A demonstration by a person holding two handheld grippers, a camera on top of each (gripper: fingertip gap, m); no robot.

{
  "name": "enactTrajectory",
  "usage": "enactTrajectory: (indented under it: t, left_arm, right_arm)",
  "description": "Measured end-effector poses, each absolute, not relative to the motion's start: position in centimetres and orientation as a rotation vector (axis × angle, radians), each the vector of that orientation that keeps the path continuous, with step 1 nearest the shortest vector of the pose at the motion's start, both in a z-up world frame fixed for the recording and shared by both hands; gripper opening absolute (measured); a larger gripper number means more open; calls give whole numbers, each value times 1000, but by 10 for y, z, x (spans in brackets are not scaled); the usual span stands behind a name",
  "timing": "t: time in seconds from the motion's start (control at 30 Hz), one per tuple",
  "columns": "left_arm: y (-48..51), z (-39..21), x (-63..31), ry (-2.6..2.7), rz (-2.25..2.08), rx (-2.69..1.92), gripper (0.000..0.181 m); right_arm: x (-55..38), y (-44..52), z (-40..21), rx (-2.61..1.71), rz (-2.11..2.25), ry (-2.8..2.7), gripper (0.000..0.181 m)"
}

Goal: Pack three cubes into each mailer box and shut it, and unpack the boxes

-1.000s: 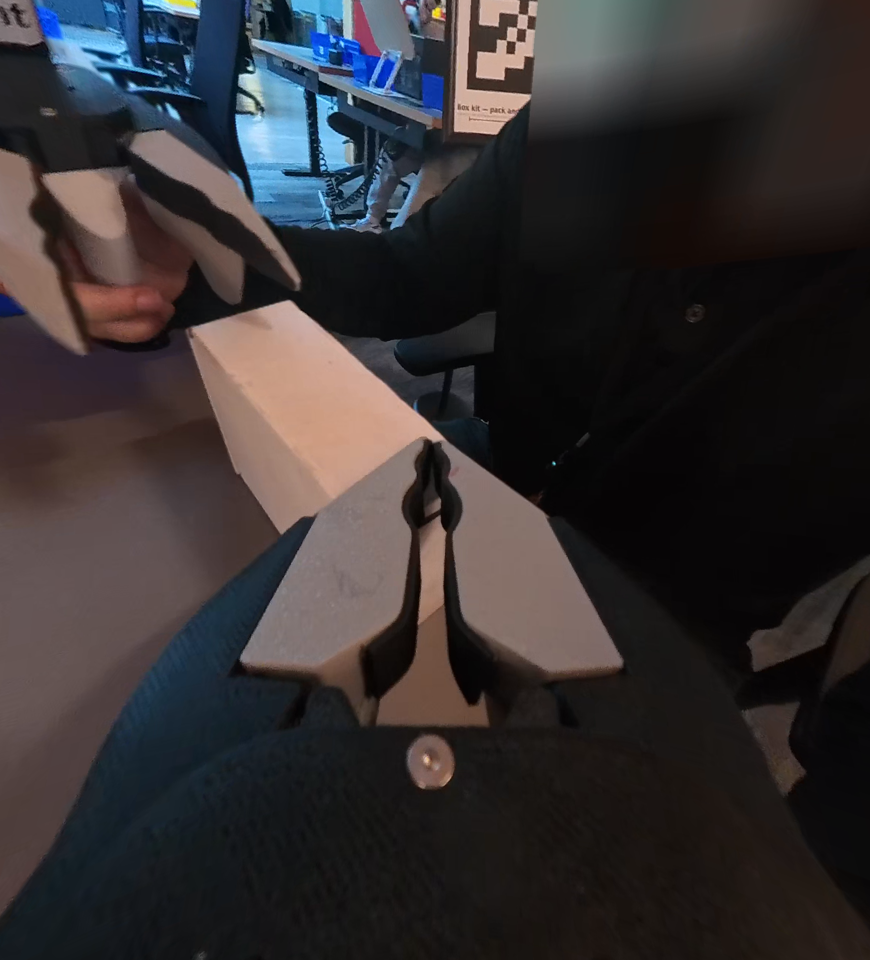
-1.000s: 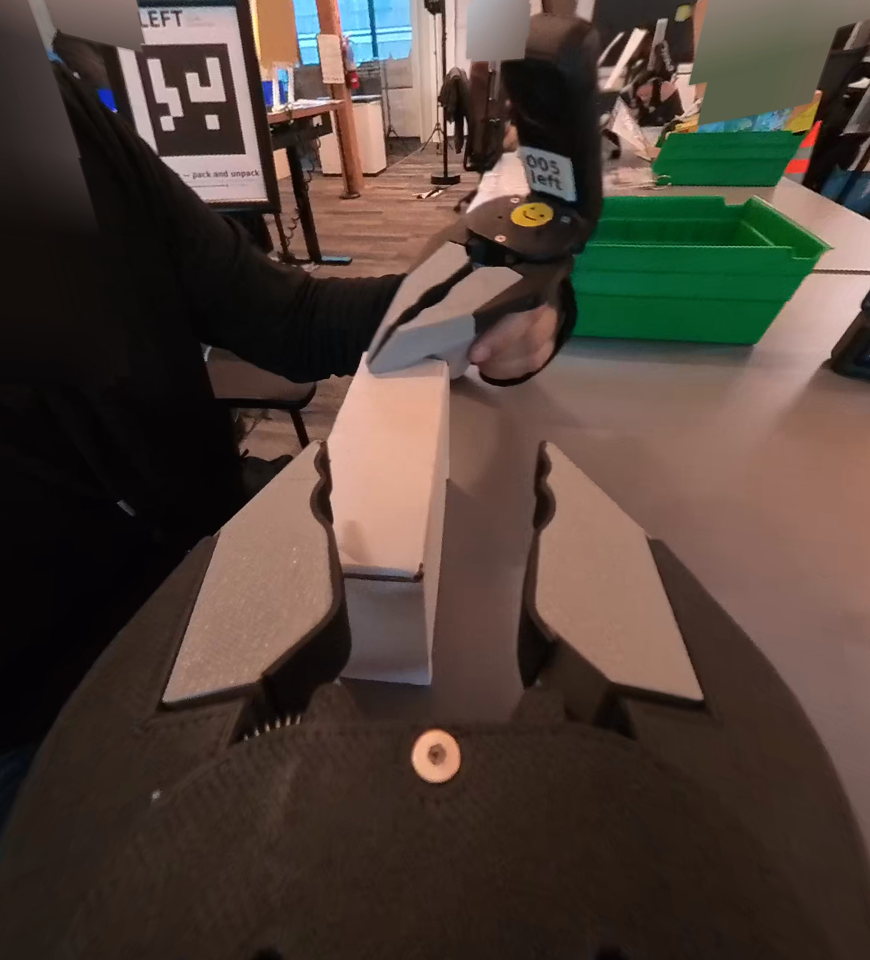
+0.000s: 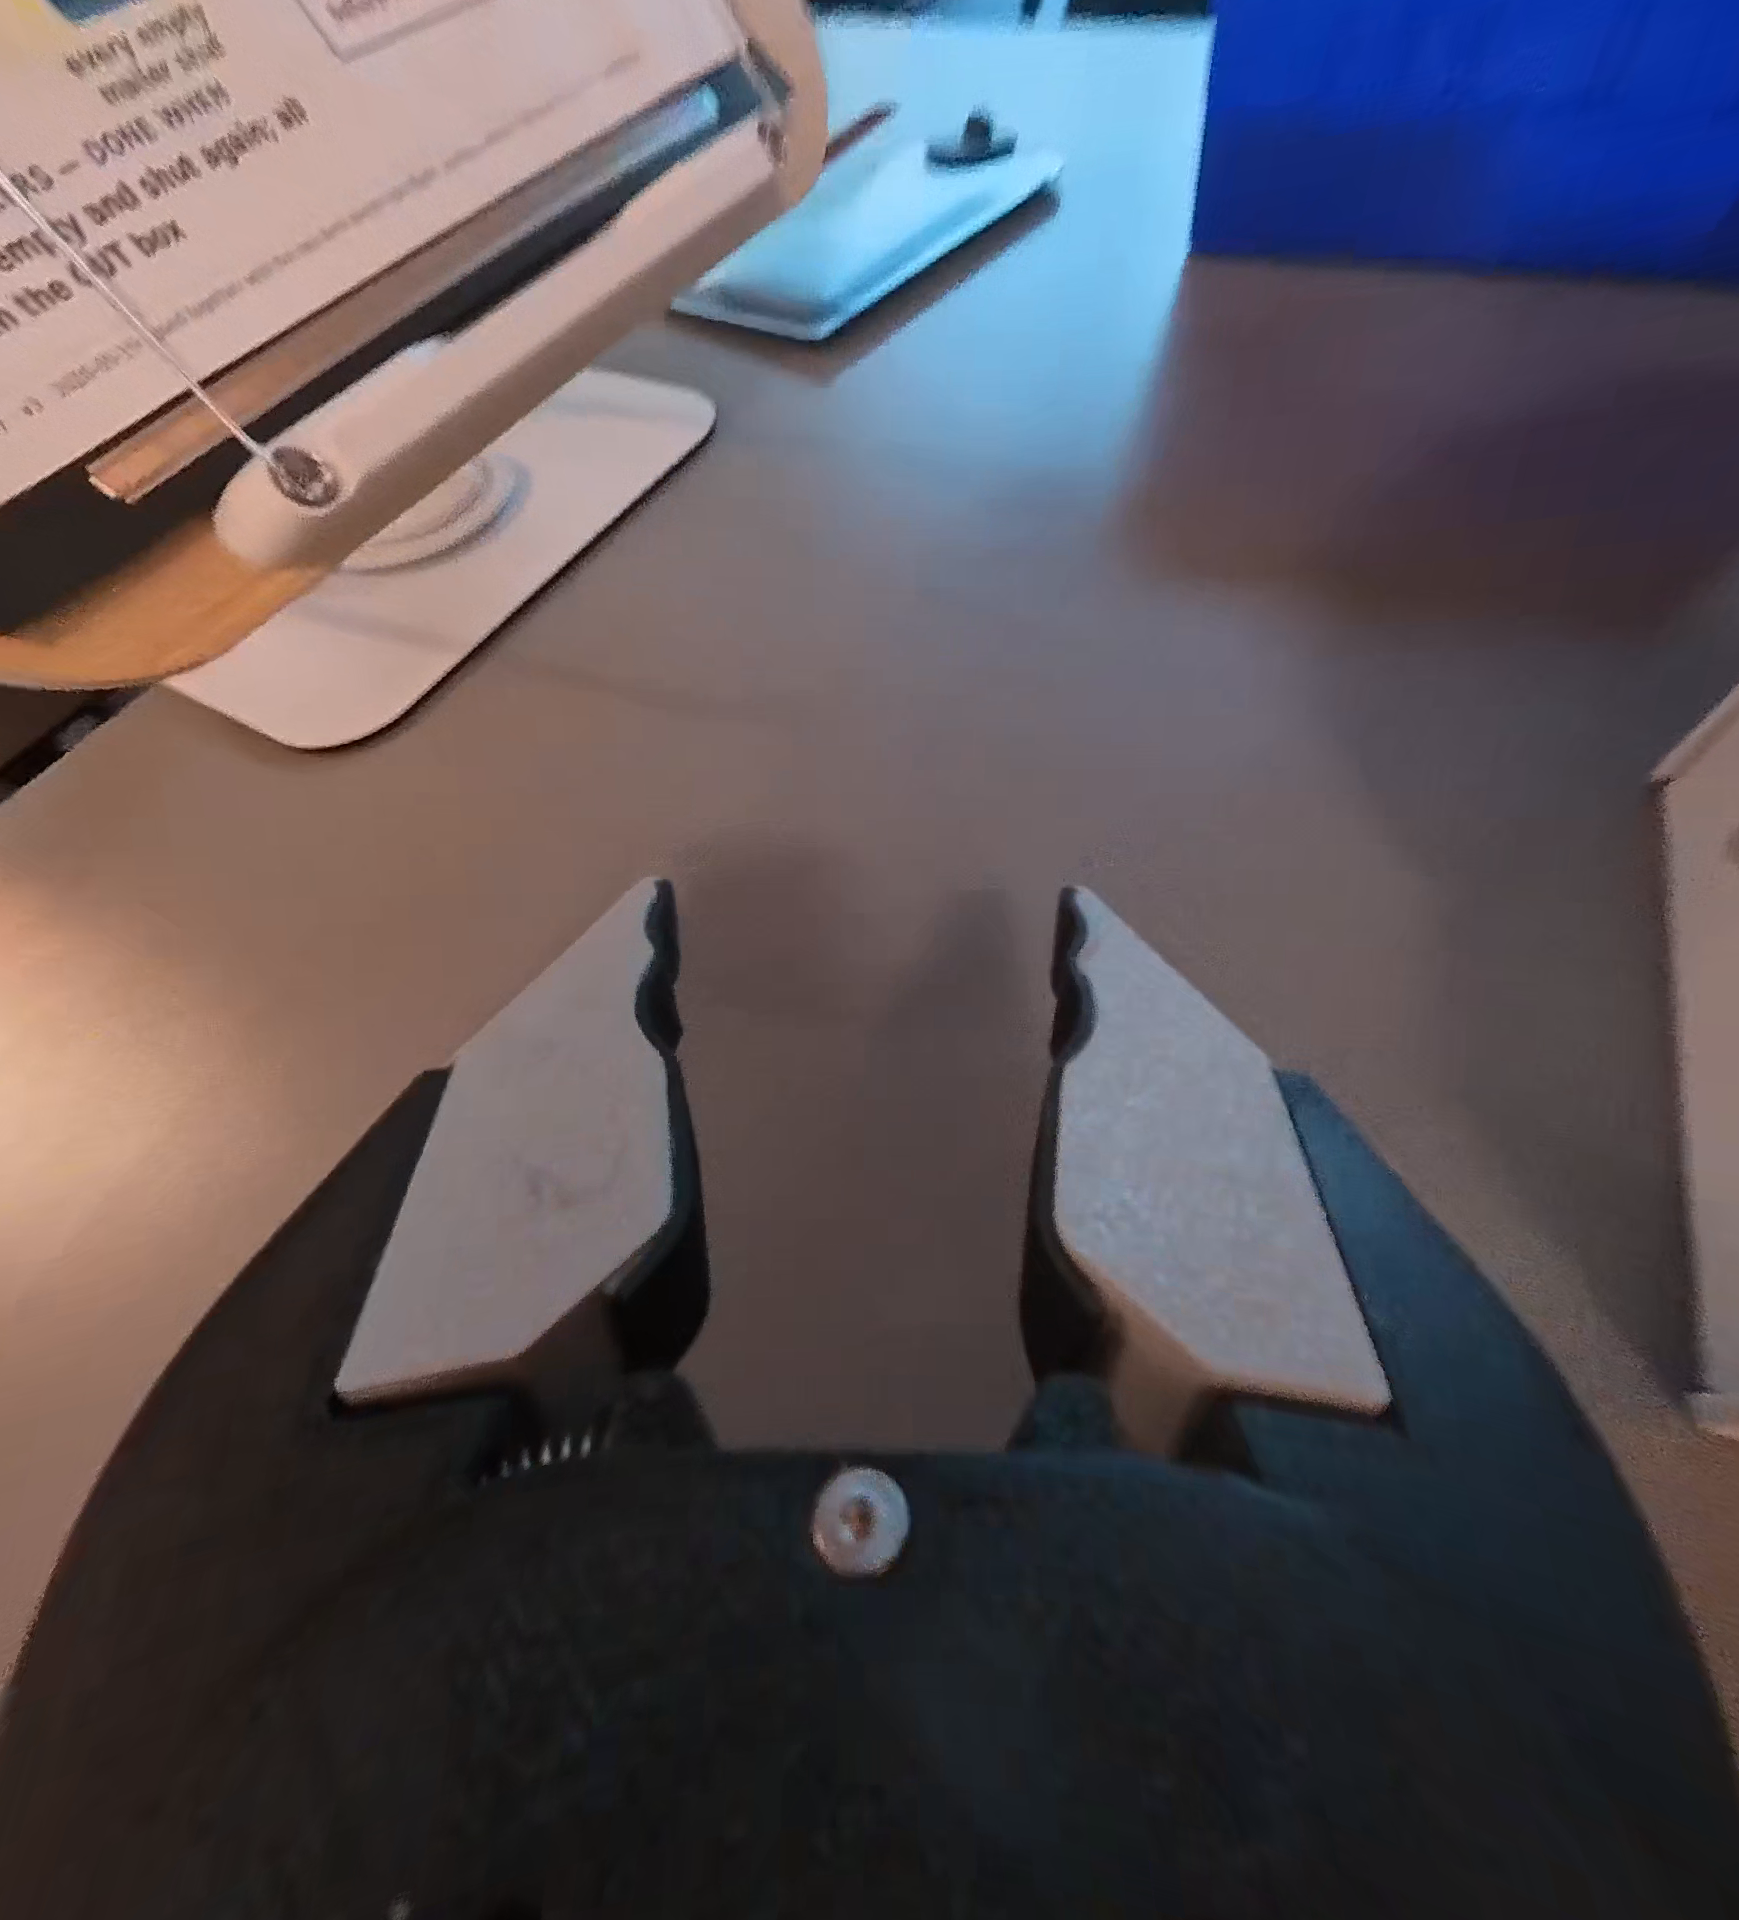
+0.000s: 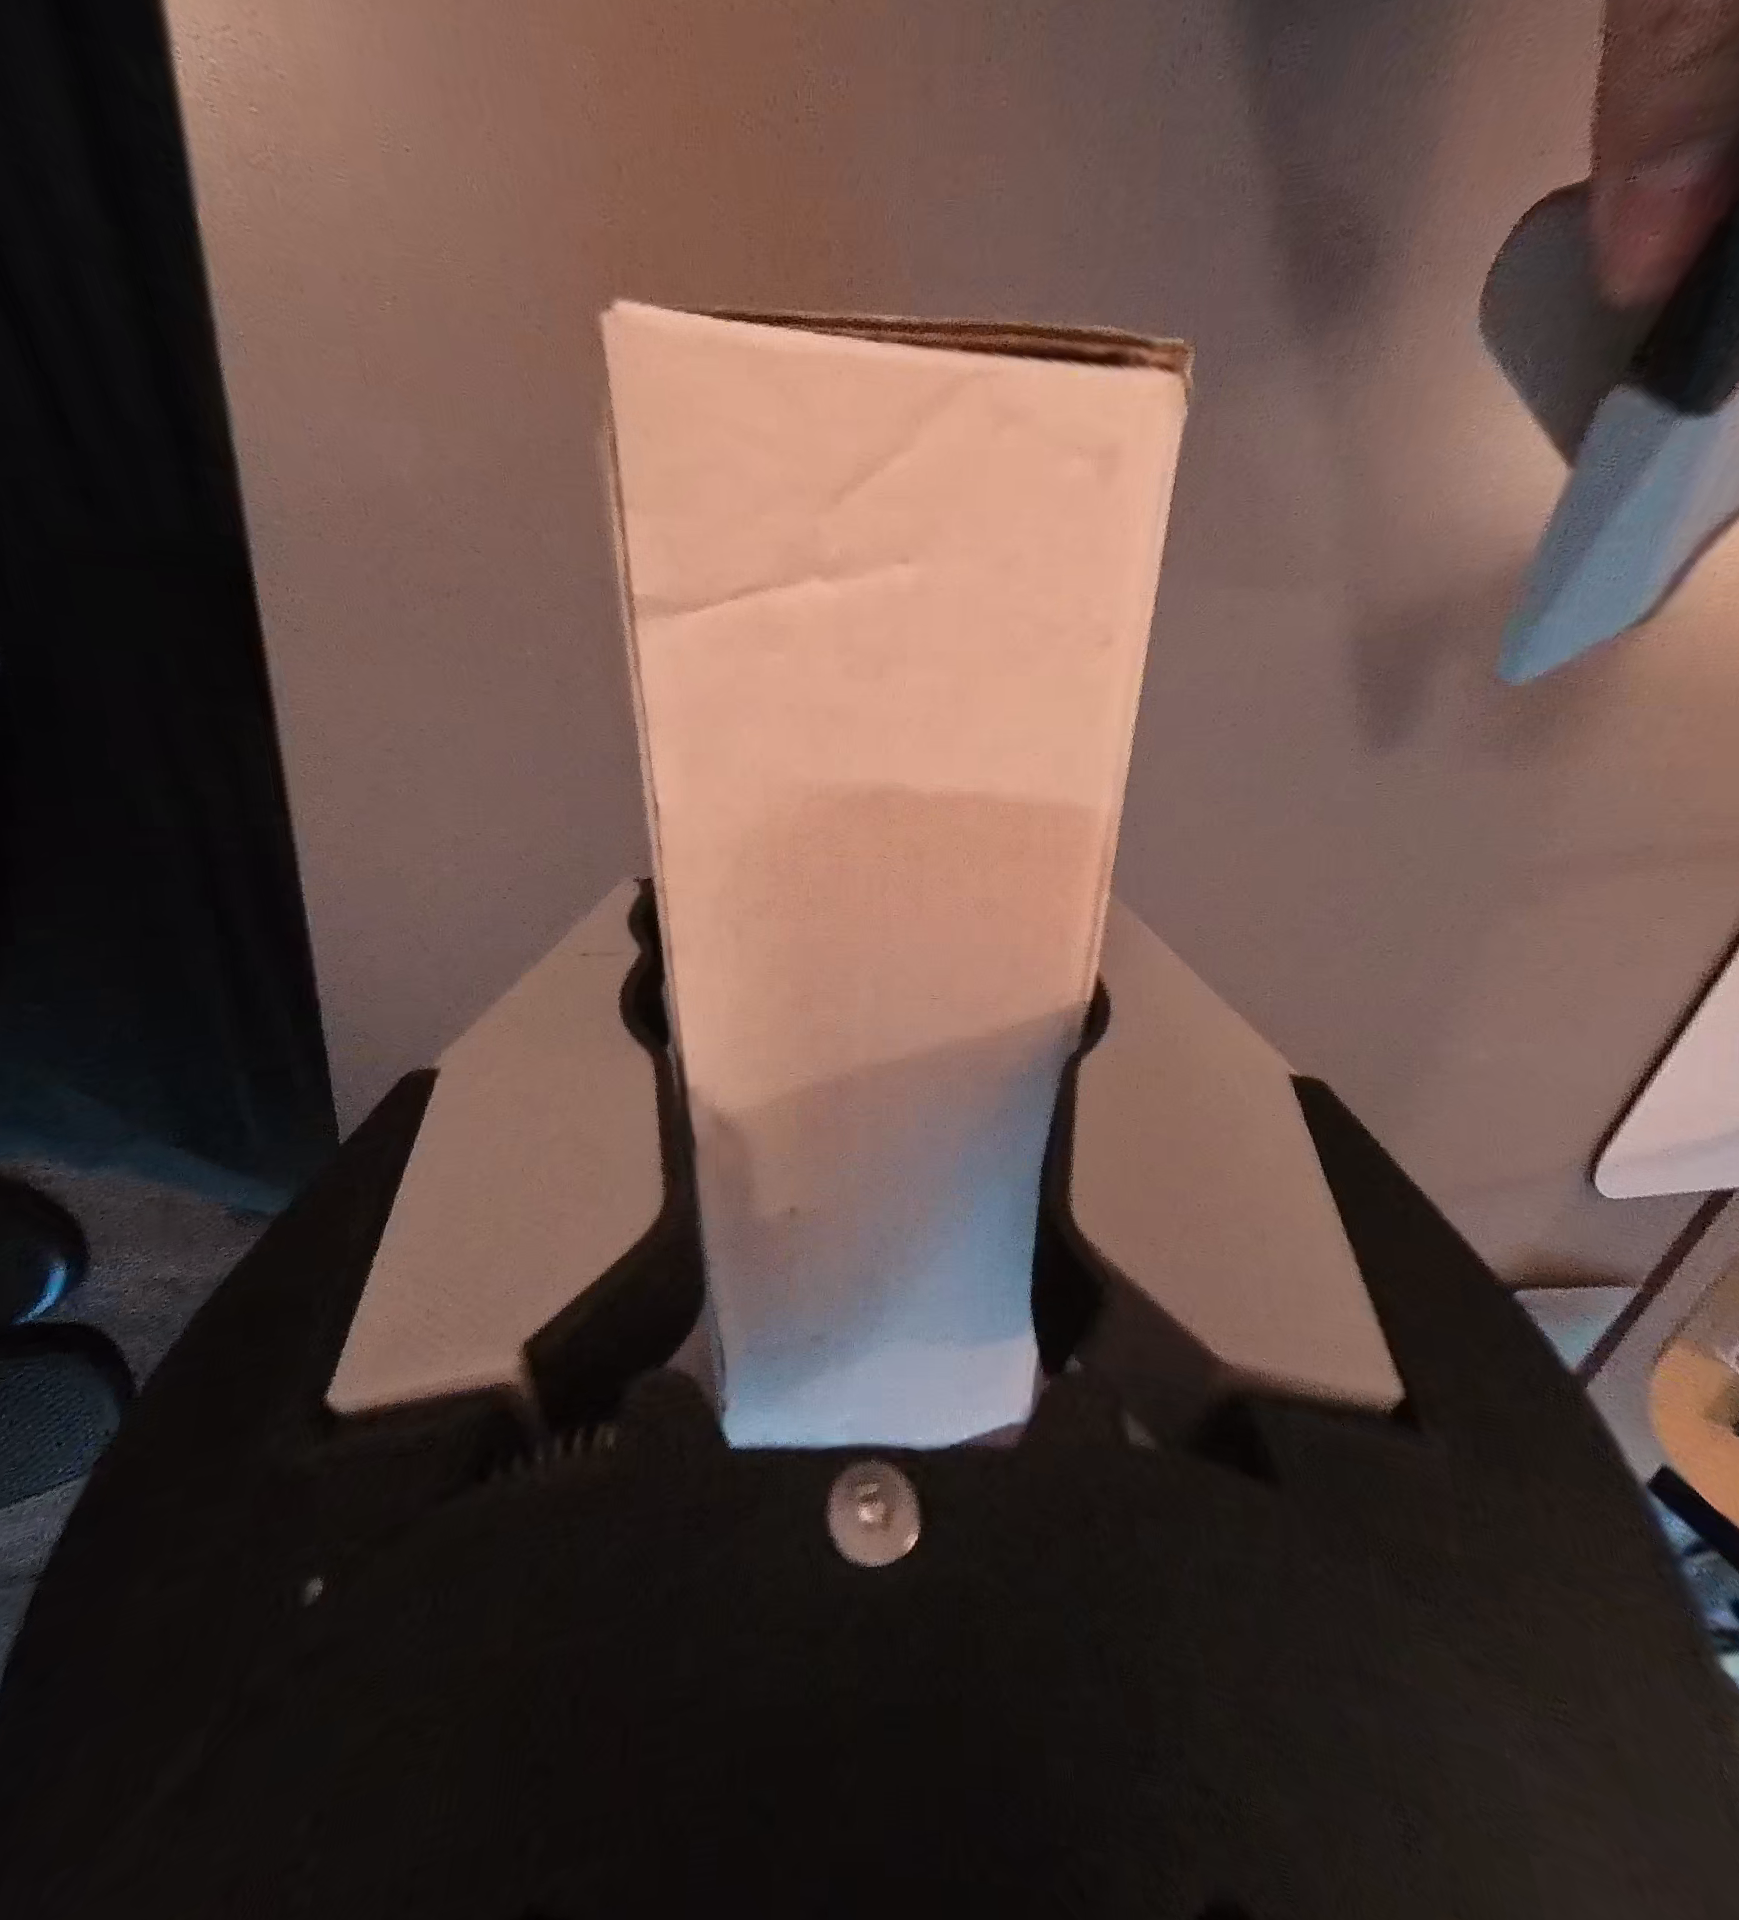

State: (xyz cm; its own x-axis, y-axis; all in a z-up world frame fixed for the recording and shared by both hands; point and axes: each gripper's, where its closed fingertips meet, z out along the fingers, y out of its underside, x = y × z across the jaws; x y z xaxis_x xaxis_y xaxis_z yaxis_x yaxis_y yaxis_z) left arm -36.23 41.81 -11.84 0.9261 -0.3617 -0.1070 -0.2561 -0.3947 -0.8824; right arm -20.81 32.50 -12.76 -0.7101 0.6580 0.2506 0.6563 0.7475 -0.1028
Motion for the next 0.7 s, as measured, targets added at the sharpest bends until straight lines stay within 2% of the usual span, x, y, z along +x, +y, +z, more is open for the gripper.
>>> enactTrajectory:
  t: [0.2, 0.43, 0.6, 0.7]
  left_arm:
    - [420, -133, -365, 498, 3, -2055, 60]
    - [421, -148, -368, 461, 15, -2135, 51]
    - [422, -149, -371, 420, 2, -2146, 48]
    - [423, -144, -369, 399, -21, -2121, 44]
  right_arm:
    - [-179, 368, -85, -975, -179, -2413, 75]
    - [-71, 529, 42, -1040, -547, -1791, 74]
    - [26, 628, 49, -1101, -747, -1593, 75]
    - [50, 660, 38, -1047, -793, -1521, 75]
